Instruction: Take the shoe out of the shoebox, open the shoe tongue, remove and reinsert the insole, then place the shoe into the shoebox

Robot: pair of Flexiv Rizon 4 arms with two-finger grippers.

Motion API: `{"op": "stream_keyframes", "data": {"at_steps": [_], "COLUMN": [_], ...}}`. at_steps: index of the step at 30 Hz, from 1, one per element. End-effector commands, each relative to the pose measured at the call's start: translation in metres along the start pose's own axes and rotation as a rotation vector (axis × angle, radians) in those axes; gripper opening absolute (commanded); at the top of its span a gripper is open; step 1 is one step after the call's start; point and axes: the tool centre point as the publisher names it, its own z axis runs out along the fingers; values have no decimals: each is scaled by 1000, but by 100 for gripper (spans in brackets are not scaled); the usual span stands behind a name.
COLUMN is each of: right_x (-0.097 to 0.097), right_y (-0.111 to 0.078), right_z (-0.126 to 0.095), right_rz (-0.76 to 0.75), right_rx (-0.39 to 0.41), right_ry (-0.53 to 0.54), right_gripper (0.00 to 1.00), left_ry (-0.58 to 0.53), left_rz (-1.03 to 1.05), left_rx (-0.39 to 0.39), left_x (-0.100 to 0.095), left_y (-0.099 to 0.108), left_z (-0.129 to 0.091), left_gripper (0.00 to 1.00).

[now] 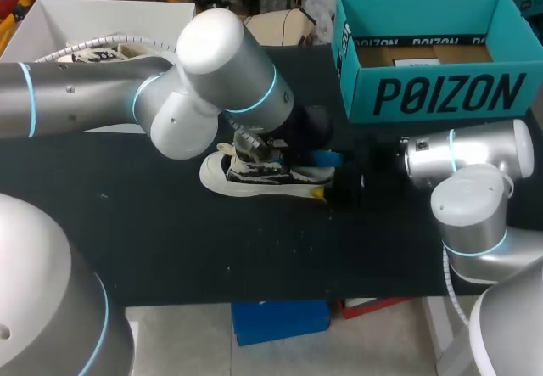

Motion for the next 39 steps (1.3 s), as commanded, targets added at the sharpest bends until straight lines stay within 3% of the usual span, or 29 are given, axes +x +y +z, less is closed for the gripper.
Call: {"op": "stream_keyframes", "data": {"at_steps": [1, 9, 15, 21, 23, 39], "right_x": [1, 1, 1, 1, 1, 1], "right_y": [-1, -1, -1, -1, -1, -1], "right_z": [3, 3, 3, 3, 3, 3], "right_rz": [1, 1, 1, 1, 1, 1], "right_rx": [3, 3, 3, 3, 3, 3], "right_ry": [-1, -1, -1, -1, -1, -1], "right_gripper": [0, 0, 0, 0, 0, 0], "left_ry": [-7, -25, 6, 117, 155, 155], "left_rz": [12, 18, -23, -109, -128, -128], "left_rx": [93, 349, 540, 824, 825, 825], "left_x": [6, -7, -24, -45, -50, -50], "left_y": [3, -50, -93, -114, -118, -118], "left_z": [-34, -92, -122, -149, -156, -156], "left_gripper": [0, 0, 0, 0, 0, 0]}}
